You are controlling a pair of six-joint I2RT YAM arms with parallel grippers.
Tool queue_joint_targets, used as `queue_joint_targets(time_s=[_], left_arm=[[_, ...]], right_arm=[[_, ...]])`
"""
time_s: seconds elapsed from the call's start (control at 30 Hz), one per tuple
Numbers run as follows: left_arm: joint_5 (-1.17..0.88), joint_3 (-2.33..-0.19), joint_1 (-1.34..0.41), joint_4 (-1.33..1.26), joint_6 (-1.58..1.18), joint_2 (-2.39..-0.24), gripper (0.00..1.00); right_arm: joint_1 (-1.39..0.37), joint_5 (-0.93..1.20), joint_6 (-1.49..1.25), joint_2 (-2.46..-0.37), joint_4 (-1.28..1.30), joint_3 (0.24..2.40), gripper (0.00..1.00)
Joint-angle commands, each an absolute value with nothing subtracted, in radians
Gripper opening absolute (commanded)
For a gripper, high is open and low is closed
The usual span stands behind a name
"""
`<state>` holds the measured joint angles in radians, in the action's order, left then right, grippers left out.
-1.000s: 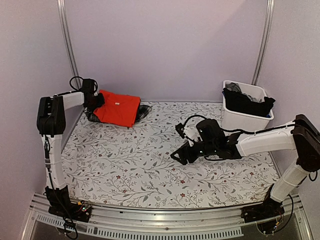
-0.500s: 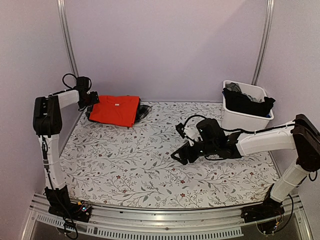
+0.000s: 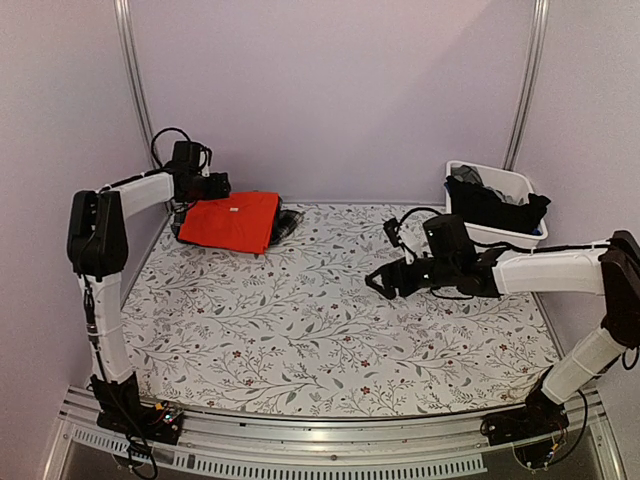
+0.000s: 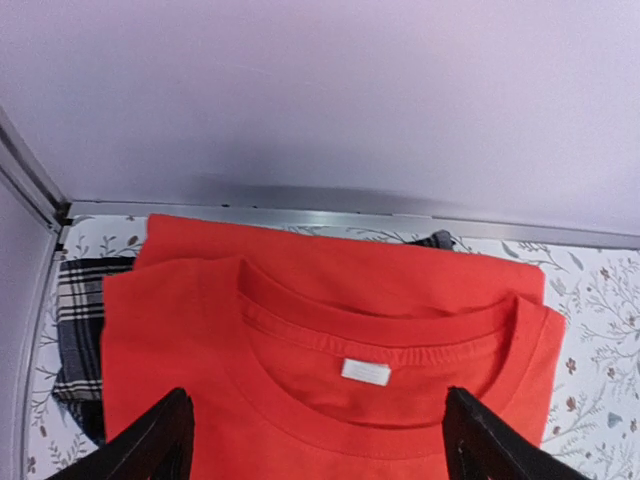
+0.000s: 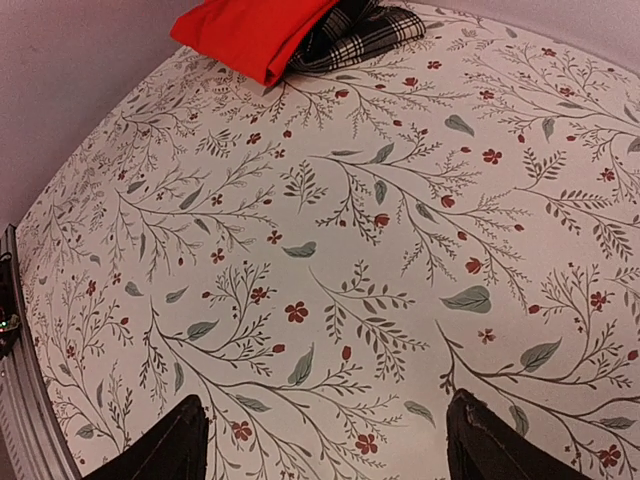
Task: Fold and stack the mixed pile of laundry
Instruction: Place the square-folded T-shirt at the corner of the board, then adjust the square-folded T-shirt at the corner of the board, then reset both arms
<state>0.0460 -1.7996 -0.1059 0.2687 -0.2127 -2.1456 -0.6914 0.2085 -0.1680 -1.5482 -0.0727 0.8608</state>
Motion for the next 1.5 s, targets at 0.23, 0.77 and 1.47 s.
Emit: queue_joint_targets(time_s=[0.23,0.77,1.47], left_arm=[[0.048,-1.938,-0.079,0.318,-0.323,-2.425,0.95],[0.116,-1.813,-0.078,0.265,-0.361,-2.048,1.00],[0.046,-1.338,-0.267,0.257,-0.391,-1.496,1.00]], right_arm=[[-0.528,0.277,-0.220,-1.382,-0.061,0.766,0.82],[-0.254,0.248,-0.234,-1.104,0.077,0.830,0.99],[0.069,0.102,-0.118,-1.556,0.422,1.450,0.99]])
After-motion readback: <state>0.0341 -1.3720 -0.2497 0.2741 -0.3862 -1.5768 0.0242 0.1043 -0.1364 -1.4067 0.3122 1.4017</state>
